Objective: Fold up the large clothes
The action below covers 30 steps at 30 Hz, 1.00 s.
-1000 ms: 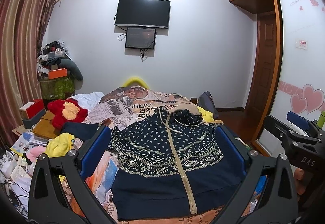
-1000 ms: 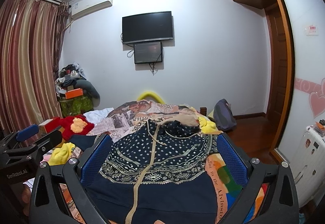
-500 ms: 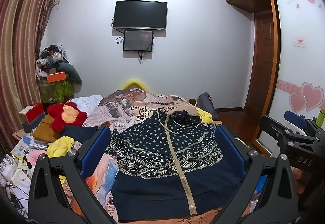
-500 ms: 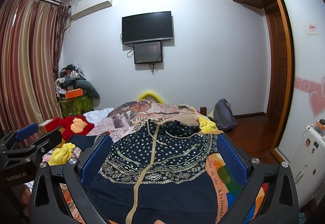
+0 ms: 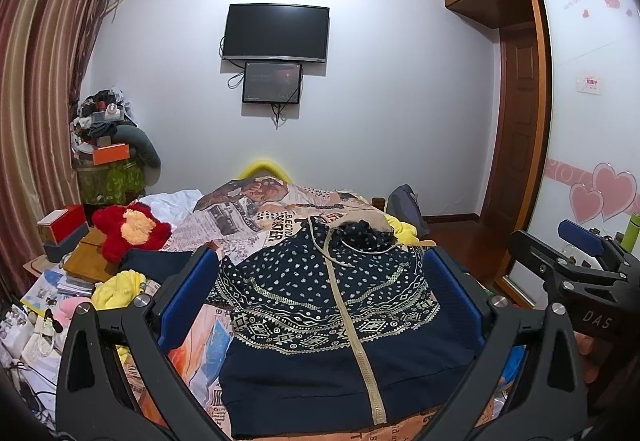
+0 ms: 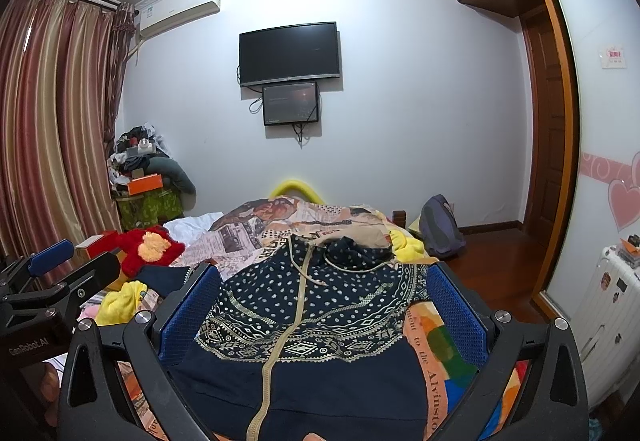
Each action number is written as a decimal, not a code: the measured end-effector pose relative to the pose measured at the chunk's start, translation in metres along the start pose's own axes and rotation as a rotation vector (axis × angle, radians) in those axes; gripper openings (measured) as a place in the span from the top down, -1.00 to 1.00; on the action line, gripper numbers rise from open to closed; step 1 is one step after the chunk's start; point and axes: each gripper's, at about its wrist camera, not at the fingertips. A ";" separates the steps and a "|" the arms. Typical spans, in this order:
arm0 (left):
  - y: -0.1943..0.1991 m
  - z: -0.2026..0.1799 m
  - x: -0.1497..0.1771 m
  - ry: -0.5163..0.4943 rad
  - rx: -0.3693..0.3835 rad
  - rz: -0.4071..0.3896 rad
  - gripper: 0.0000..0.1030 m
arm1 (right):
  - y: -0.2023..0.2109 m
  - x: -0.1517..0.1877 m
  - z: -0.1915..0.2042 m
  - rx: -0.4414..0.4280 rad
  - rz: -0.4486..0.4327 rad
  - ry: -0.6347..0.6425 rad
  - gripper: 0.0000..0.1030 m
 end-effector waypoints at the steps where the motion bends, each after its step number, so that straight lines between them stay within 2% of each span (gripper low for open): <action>1: 0.000 0.000 0.000 0.001 0.000 0.001 -1.00 | 0.000 0.000 0.000 0.000 0.000 0.000 -0.99; 12: -0.006 0.004 0.000 0.019 -0.001 0.015 -1.00 | -0.002 0.001 -0.001 0.014 0.016 0.001 -0.99; 19: -0.017 0.013 0.000 0.022 -0.013 0.013 -1.00 | -0.018 0.002 0.000 0.021 0.046 -0.004 -1.00; 26: -0.052 0.035 -0.006 0.026 -0.066 0.013 -1.00 | -0.060 -0.001 -0.002 0.017 0.086 0.007 -0.99; 30: -0.085 0.056 -0.013 0.017 -0.125 0.016 -1.00 | -0.098 -0.005 0.000 0.034 0.110 0.033 -0.99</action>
Point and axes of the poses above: each gripper's, at about its wrist camera, not at the fingertips, and y roughly against the way its jaws point, z to its left, x to its underside, and after that the axes turned 5 degrees about y, right-handed
